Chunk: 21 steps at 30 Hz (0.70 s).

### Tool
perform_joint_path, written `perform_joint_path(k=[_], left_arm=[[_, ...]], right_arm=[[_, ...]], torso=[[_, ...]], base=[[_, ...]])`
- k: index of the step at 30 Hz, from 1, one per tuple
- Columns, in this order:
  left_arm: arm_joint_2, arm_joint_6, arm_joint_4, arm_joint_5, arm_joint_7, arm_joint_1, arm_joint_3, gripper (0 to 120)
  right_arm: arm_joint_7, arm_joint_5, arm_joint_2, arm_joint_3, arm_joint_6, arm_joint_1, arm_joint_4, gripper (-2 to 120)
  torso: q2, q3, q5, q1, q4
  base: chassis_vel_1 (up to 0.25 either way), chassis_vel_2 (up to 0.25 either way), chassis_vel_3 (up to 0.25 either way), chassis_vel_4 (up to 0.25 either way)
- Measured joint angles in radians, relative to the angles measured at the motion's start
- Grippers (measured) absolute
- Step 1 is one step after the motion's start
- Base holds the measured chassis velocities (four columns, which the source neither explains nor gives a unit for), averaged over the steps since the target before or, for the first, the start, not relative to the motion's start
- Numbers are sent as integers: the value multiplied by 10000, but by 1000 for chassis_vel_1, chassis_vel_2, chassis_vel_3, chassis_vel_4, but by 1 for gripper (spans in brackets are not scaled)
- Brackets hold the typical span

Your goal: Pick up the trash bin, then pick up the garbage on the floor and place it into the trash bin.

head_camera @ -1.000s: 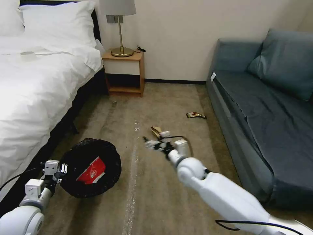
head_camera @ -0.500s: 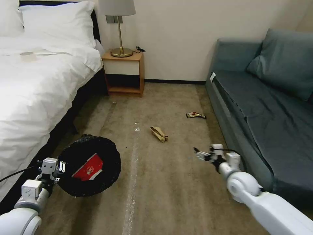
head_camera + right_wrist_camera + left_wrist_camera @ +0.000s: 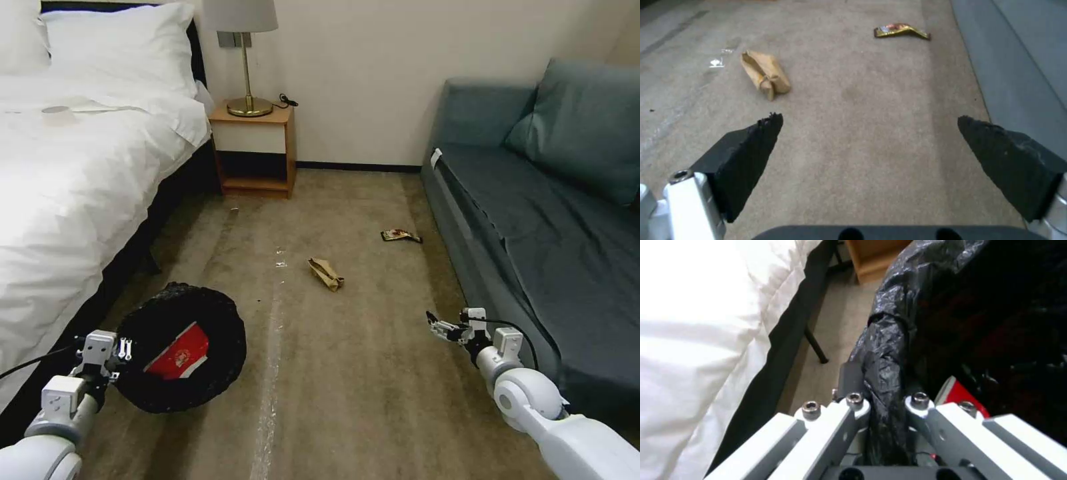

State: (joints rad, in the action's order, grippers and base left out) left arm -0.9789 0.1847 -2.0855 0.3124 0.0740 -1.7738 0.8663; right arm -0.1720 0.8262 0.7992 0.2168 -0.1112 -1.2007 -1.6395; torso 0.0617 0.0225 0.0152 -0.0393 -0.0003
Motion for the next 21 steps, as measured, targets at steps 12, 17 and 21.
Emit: perform_joint_path(k=[12,17,21], left_arm=[[-59,-2,-177,54,-77,-343,154,3],[-92,-1,-282,121,-83,-434,158,3],[-100,16,-319,145,-64,-482,194,3]], right_arm=[[203,-154,119,244,70,-562,-120,100],[231,-153,125,284,79,-639,-165,100],[232,-150,147,286,86,-636,-179,100]], torso=[[-2,0,1,0,-1],[-2,0,1,0,-1],[-1,0,0,0,-1]], base=[[0,0,0,0],[0,0,0,0],[0,0,0,0]])
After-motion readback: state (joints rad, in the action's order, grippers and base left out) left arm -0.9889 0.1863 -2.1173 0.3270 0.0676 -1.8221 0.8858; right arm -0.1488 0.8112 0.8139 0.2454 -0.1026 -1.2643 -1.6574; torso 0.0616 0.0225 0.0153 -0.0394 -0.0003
